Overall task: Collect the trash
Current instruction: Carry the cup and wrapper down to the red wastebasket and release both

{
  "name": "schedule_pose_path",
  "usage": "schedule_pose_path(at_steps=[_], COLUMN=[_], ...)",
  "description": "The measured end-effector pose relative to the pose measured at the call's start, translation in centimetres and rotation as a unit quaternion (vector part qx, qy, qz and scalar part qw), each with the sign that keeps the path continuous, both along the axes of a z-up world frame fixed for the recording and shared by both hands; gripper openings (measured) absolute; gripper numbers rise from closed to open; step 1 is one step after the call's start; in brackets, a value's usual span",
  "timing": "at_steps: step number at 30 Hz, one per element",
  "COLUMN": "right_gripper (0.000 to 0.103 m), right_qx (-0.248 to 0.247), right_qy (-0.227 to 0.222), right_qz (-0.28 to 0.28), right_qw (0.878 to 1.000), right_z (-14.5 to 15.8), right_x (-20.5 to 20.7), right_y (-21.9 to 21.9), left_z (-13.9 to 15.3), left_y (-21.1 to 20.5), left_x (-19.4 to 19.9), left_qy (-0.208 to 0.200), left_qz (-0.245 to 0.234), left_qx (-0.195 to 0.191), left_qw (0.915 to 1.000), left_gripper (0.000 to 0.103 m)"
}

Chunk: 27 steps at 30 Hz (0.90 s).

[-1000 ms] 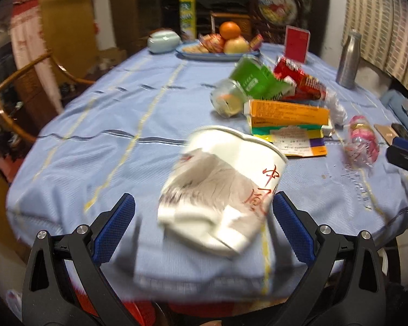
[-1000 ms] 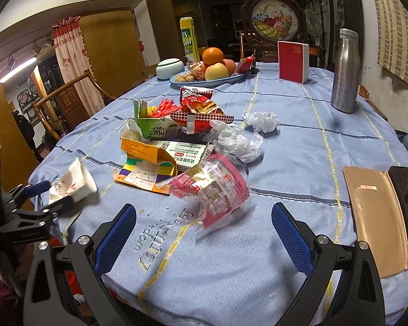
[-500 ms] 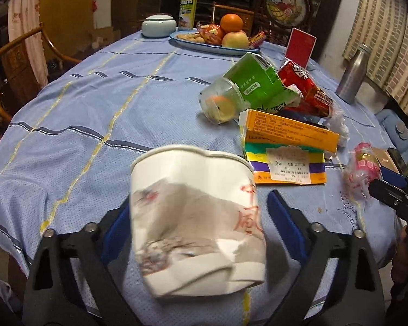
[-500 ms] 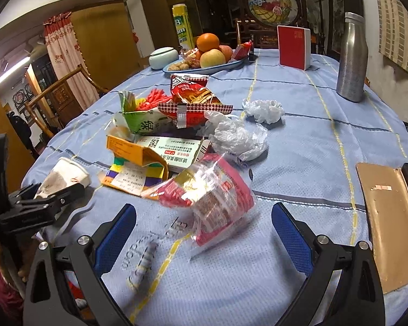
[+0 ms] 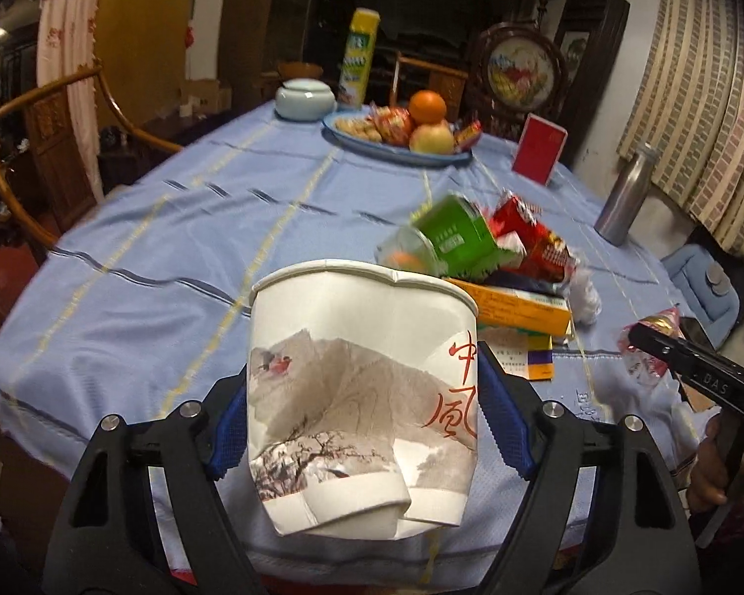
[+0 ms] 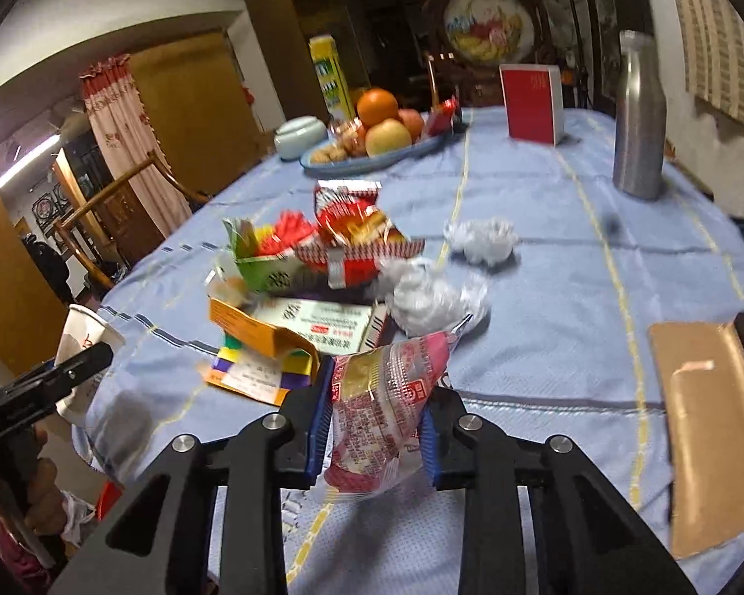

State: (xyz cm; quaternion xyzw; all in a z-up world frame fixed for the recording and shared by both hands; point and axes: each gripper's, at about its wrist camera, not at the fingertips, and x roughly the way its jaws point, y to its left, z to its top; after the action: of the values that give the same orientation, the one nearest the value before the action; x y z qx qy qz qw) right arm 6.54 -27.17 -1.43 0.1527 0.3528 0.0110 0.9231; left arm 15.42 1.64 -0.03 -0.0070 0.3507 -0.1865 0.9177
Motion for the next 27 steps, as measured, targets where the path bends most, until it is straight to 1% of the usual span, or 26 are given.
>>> schedule_pose_path(at_steps=[3, 5, 8, 11, 15, 18, 21, 23, 25, 27], right_gripper=[0.030, 0.030, 0.030, 0.031, 0.031, 0.031, 0.031, 0.031, 0.031, 0.031], right_qx=[-0.003, -0.007, -0.005, -0.005, -0.006, -0.008, -0.008, -0.014, -0.020, -0.022], right_qy=[-0.020, -0.030, -0.044, -0.053, -0.053, -0.043, -0.030, -0.024, -0.014, -0.003], right_qz=[0.011, 0.021, 0.044, 0.071, 0.116, 0.149, 0.181, 0.202, 0.225, 0.246], right_qw=[1.000, 0.999, 0.998, 0.996, 0.992, 0.988, 0.983, 0.979, 0.974, 0.969], right_z=[1.3, 2.1, 3.2, 4.1, 4.6, 4.6, 4.6, 4.6, 4.4, 4.1], right_x=[-0.8, -1.3, -1.9, -2.3, -2.4, -1.9, -1.4, -1.2, -1.0, -0.8], right_y=[0.6, 1.1, 2.5, 4.5, 7.8, 10.9, 14.0, 16.4, 18.7, 20.6], left_z=[0.8, 1.2, 1.3, 0.6, -1.6, -4.3, -7.5, -9.1, -10.2, -10.5], left_y=[1.7, 3.3, 6.3, 9.6, 14.4, 17.8, 20.6, 21.6, 22.9, 23.9], left_x=[-1.3, -2.2, -3.9, -5.9, -8.2, -9.1, -9.2, -9.1, -9.2, -9.6], left_qy=[-0.013, -0.014, -0.009, 0.003, 0.034, 0.069, 0.110, 0.131, 0.142, 0.142], left_qz=[0.021, 0.037, 0.064, 0.095, 0.138, 0.162, 0.173, 0.180, 0.194, 0.205], left_qx=[0.004, 0.004, 0.005, 0.016, 0.033, 0.038, 0.030, 0.029, 0.021, 0.016], left_qw=[0.9997, 0.9992, 0.9979, 0.9954, 0.9893, 0.9836, 0.9782, 0.9744, 0.9706, 0.9682], left_gripper=[0.077, 0.077, 0.077, 0.077, 0.077, 0.077, 0.079, 0.086, 0.091, 0.092])
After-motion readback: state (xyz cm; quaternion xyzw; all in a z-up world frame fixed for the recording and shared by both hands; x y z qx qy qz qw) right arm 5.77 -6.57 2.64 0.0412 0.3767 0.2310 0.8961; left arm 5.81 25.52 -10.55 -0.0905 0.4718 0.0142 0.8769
